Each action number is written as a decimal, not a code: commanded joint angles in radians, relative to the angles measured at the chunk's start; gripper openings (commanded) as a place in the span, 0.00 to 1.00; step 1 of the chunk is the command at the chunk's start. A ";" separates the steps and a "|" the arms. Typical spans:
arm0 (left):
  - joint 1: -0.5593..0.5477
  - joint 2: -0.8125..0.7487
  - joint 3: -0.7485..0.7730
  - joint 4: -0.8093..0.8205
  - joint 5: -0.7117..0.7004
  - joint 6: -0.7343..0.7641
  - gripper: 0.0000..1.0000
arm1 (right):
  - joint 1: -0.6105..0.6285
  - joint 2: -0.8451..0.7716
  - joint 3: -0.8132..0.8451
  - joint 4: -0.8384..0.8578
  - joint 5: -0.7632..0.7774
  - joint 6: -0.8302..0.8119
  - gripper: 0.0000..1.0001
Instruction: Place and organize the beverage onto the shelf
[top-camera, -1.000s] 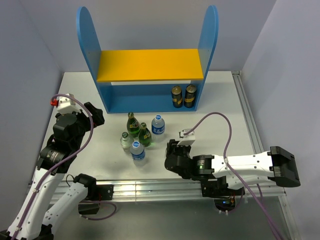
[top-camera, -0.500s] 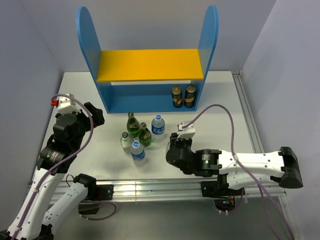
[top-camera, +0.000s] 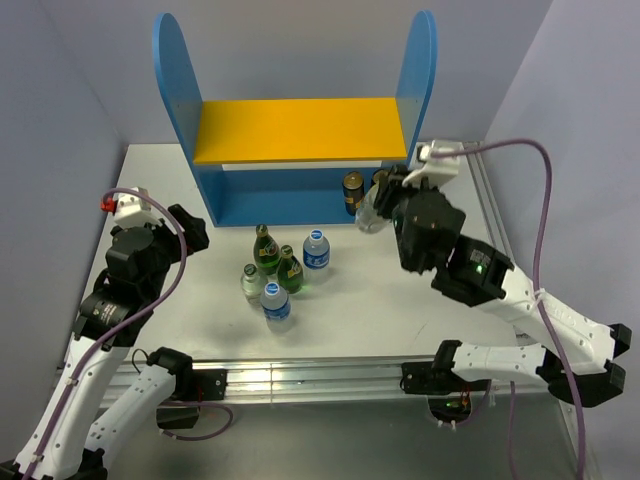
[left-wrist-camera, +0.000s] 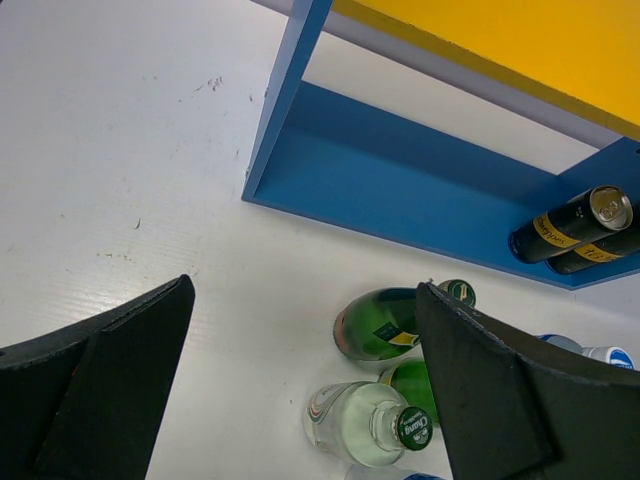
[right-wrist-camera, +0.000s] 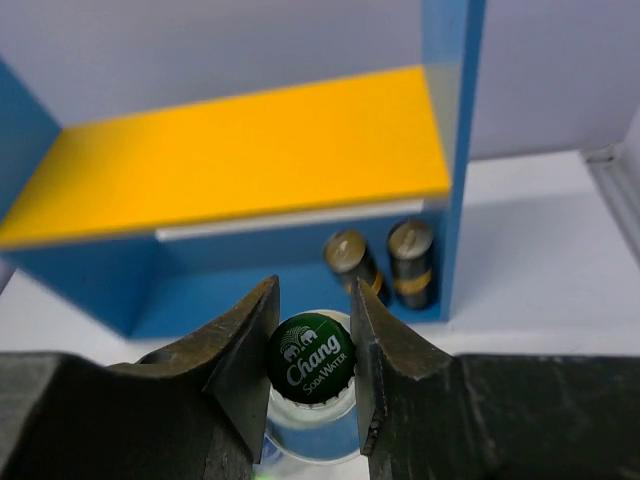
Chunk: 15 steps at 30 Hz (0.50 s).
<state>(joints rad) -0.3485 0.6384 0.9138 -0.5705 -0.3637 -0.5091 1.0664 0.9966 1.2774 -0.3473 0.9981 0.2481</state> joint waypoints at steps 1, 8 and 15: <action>0.000 -0.016 -0.003 0.017 0.011 0.021 0.99 | -0.094 0.077 0.183 0.146 -0.067 -0.141 0.00; 0.000 -0.016 -0.001 0.015 0.016 0.021 0.99 | -0.232 0.284 0.460 0.139 -0.156 -0.237 0.00; 0.000 -0.028 -0.003 0.018 0.028 0.026 0.99 | -0.327 0.538 0.748 0.133 -0.182 -0.357 0.00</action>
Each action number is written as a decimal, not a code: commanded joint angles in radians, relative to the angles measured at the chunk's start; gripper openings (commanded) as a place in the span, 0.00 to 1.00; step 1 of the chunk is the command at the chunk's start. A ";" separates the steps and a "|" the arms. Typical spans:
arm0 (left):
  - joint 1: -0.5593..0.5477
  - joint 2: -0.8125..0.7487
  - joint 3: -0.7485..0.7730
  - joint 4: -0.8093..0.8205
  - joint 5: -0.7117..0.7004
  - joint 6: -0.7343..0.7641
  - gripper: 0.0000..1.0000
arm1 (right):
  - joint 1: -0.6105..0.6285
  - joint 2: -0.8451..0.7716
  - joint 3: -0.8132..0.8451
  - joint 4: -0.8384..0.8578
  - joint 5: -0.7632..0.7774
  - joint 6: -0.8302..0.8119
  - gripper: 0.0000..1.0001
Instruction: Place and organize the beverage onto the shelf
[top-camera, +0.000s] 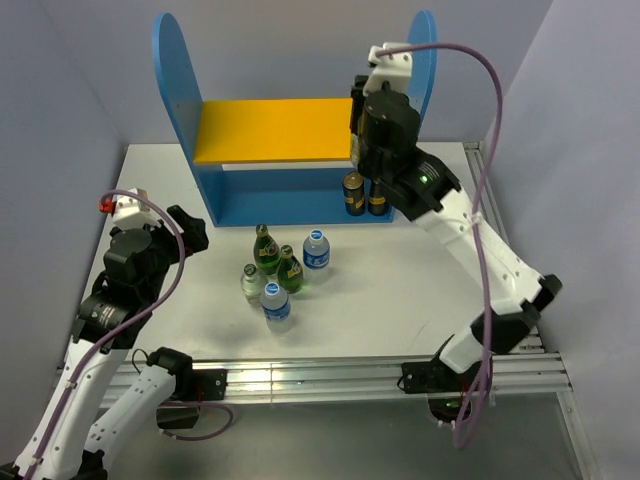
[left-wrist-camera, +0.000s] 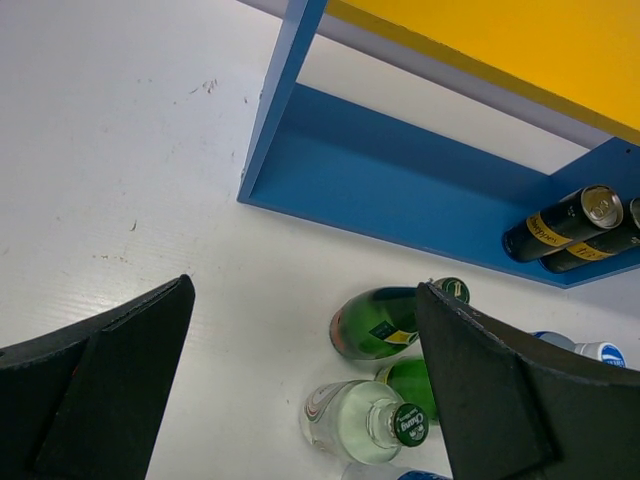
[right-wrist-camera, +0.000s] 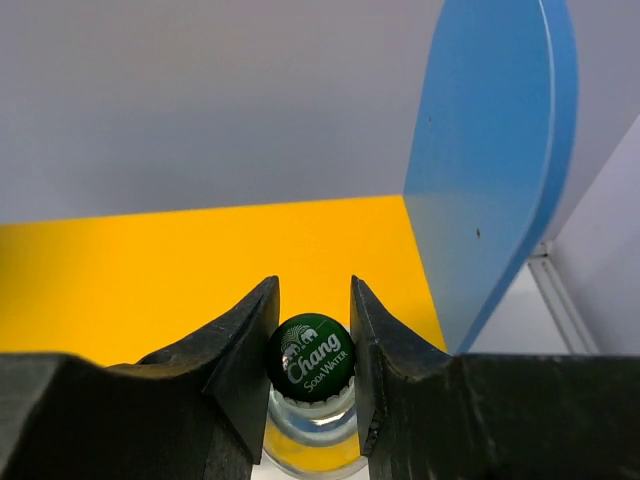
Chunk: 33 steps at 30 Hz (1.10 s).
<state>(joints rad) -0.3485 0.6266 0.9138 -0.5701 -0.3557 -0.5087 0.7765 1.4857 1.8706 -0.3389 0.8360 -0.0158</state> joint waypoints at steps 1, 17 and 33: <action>0.000 -0.018 -0.006 0.018 0.021 0.025 0.99 | -0.045 0.080 0.186 0.120 -0.015 -0.107 0.00; 0.000 -0.002 -0.010 0.019 0.043 0.029 0.99 | -0.224 0.315 0.317 0.144 -0.052 -0.067 0.00; 0.000 0.008 -0.010 0.019 0.038 0.029 0.99 | -0.276 0.240 0.144 0.182 -0.029 0.014 0.71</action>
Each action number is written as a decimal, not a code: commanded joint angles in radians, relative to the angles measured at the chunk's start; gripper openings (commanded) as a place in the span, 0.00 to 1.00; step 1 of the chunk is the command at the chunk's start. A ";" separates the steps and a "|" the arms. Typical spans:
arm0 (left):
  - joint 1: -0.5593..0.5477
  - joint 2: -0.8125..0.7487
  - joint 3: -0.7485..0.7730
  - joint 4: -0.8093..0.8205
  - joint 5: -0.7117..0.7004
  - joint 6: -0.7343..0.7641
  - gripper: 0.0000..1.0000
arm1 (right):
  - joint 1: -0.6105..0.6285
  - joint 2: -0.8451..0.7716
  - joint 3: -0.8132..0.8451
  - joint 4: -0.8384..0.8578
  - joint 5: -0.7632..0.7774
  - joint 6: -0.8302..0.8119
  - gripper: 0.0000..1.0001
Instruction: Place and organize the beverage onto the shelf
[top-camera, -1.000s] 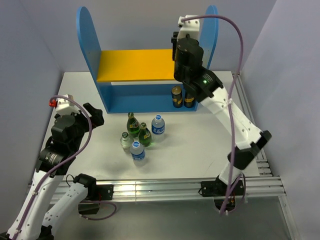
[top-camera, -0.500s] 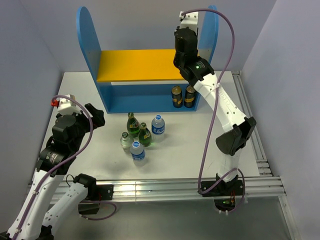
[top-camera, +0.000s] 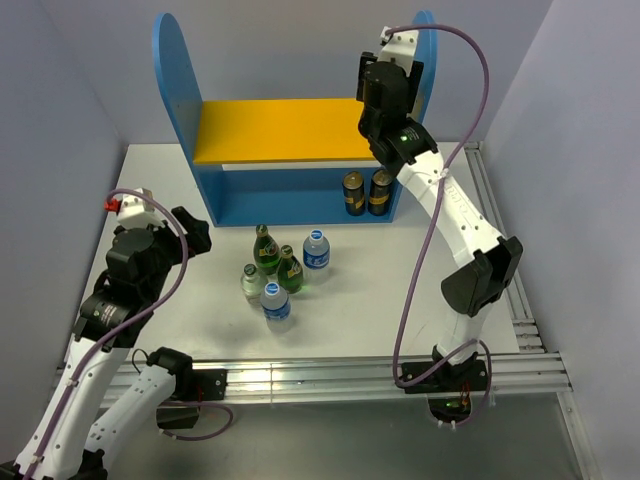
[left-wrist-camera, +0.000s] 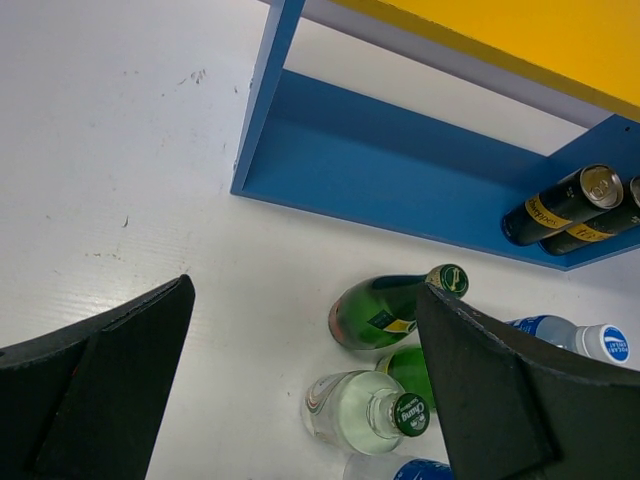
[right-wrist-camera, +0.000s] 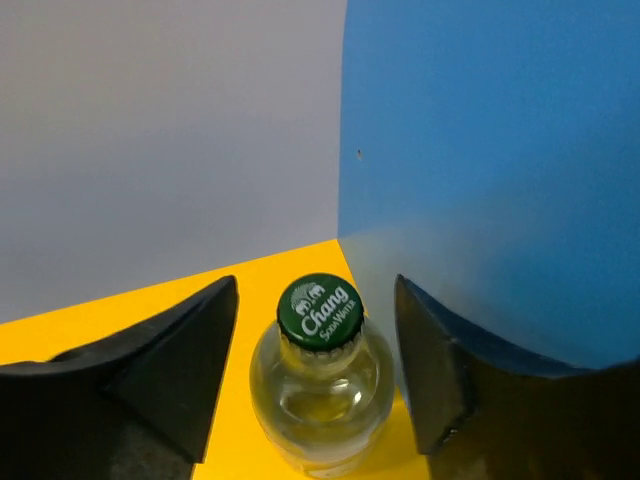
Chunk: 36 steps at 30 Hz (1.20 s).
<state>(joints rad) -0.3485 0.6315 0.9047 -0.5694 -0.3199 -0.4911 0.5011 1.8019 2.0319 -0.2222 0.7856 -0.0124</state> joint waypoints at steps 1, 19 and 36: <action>0.000 0.005 -0.001 0.017 0.001 0.011 0.99 | -0.001 -0.081 -0.021 0.066 0.021 0.011 0.75; 0.000 0.059 0.003 0.013 -0.010 0.009 0.99 | 0.207 -0.371 -0.196 0.021 0.102 0.052 1.00; 0.002 0.010 0.013 -0.017 -0.189 -0.035 0.99 | 0.700 -0.375 -0.665 0.027 -0.299 0.328 0.95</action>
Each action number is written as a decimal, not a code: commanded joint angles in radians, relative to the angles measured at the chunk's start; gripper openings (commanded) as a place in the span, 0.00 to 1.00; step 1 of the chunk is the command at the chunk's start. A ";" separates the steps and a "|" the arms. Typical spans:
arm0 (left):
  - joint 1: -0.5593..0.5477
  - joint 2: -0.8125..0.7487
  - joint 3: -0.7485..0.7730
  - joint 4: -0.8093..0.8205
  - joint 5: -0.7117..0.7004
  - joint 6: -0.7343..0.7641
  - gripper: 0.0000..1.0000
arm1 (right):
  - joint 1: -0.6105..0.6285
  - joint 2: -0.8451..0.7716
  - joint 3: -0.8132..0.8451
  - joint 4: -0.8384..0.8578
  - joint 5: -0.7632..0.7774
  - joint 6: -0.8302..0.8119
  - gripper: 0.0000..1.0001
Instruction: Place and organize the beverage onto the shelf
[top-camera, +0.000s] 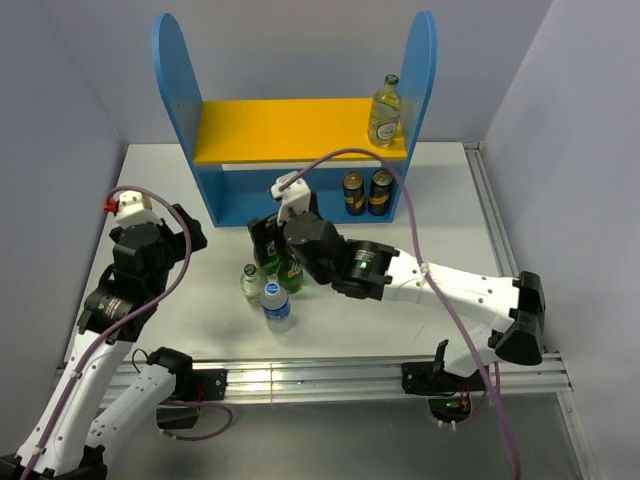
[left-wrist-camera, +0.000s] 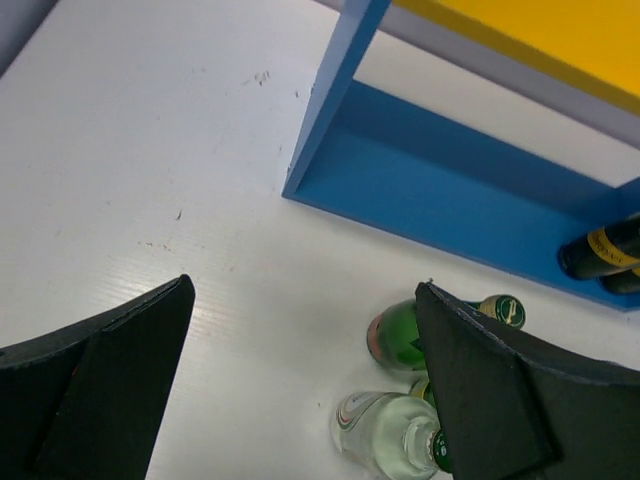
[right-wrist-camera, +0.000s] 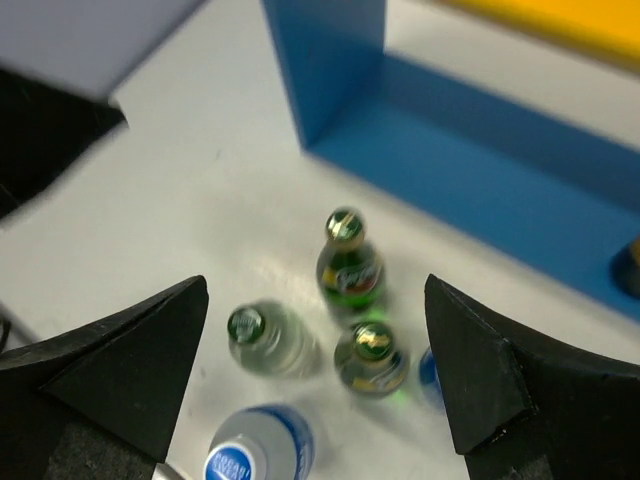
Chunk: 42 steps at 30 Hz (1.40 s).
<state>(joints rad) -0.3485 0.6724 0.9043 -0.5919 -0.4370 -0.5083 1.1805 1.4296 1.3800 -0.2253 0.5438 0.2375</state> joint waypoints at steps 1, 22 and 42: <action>0.002 -0.034 0.013 0.006 -0.074 -0.019 0.99 | 0.028 0.005 -0.027 0.032 -0.074 0.097 0.95; 0.009 -0.025 0.019 -0.006 -0.072 -0.018 0.99 | 0.131 0.255 -0.021 0.021 -0.101 0.155 0.92; 0.009 -0.034 0.018 -0.008 -0.051 -0.012 0.99 | 0.079 0.374 0.042 -0.016 -0.028 0.140 0.85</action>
<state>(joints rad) -0.3439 0.6502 0.9043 -0.6109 -0.4942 -0.5175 1.2686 1.7733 1.4216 -0.1993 0.4892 0.3584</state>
